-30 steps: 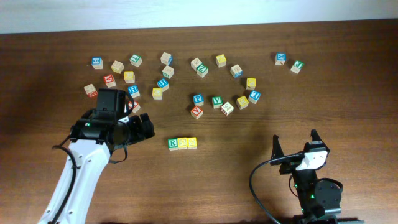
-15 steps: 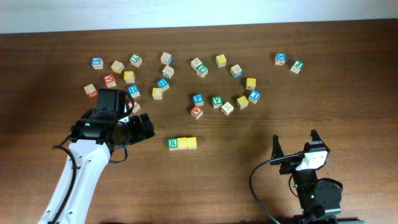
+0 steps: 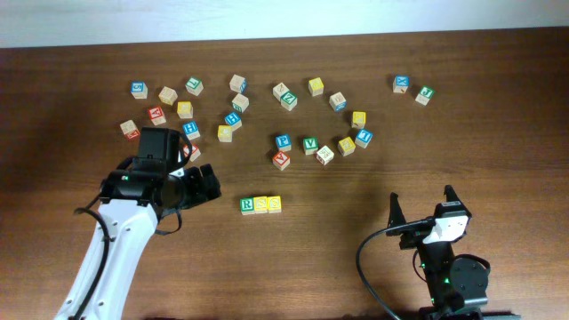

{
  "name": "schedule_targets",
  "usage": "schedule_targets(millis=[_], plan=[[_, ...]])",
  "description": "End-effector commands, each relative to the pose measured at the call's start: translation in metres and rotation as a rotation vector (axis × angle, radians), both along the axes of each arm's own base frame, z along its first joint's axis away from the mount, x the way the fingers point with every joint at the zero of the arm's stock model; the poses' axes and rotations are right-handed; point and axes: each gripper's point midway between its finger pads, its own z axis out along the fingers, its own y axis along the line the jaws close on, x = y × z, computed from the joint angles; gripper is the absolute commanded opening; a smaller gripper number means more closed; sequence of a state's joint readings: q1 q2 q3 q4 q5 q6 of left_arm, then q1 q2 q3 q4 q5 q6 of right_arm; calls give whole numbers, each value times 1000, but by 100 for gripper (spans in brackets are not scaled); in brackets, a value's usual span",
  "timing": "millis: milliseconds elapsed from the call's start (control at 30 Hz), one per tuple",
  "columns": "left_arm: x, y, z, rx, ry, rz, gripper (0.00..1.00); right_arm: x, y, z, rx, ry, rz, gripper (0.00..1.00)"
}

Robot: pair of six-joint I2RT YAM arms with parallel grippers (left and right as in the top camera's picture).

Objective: Spell out RSS

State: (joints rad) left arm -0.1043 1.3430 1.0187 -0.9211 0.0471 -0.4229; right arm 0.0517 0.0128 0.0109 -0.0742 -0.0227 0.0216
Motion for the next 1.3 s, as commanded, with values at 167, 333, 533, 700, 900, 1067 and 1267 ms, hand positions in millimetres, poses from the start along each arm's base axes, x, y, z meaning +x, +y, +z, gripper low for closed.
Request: schedule_targets(millis=[167,333,533,700,900,1067,1267], plan=[[-3,3,8,25,-205,-74,99,0,-3,-2,-7,1,-15,98],[-29,-2,17,81,-502,-274,99,0,-3,-2,-7,1,-15,98],[-61,0,50,168,-818,-347,99,0,-3,-2,-7,1,-15,98],[-53,-13,41,170,-962,-433,99,0,-3,-2,-7,1,-15,98],[-48,-18,59,208,-1250,-432,99,0,-3,-2,-7,1,-15,98],[-46,-2,77,271,-1344,-326,99,0,-3,-2,-7,1,-15,98],[-43,9,72,304,-1329,-270,99,0,-3,-2,-7,1,-15,98]])
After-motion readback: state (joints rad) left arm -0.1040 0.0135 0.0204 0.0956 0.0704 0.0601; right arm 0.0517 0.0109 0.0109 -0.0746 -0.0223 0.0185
